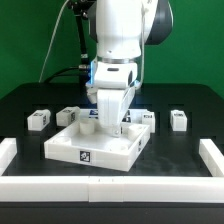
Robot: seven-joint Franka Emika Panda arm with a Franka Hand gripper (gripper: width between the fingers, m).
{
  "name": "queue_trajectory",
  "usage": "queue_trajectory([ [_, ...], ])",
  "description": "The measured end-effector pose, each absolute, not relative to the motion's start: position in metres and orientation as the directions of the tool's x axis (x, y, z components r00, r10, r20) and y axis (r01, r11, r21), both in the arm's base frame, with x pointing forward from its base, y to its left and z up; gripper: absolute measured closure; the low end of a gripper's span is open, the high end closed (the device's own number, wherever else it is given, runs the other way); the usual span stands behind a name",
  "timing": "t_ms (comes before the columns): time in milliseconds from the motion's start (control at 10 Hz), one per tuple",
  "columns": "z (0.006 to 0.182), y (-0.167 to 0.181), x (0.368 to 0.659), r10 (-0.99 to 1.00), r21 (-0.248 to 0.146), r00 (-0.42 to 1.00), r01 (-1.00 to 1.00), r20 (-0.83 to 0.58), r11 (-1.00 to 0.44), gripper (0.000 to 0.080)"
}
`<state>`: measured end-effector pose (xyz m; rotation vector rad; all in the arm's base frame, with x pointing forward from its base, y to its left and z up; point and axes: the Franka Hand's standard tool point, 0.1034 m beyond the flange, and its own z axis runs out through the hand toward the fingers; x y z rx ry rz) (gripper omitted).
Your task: Assemble one leg
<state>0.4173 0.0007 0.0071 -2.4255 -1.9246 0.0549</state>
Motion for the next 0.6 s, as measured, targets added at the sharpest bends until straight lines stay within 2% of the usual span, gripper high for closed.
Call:
queue_trajectory([
  [100, 0.0071, 0.0007, 0.4173, 0.974, -0.057, 0.227, 0.972, 0.000, -0.227, 0.0531],
  [200, 0.0071, 0.0007, 0.4172, 0.974, -0.057, 0.227, 0.972, 0.000, -0.227, 0.0690],
  [300, 0.0080, 0.0003, 0.4188, 0.974, -0.051, 0.228, 0.972, 0.001, -0.228, 0.0690],
  [400, 0.0080, 0.0001, 0.4189, 0.974, -0.051, 0.228, 0.972, 0.002, -0.228, 0.0737],
  [600, 0.0080, 0.0001, 0.4189, 0.974, -0.051, 0.228, 0.972, 0.002, -0.228, 0.0737],
])
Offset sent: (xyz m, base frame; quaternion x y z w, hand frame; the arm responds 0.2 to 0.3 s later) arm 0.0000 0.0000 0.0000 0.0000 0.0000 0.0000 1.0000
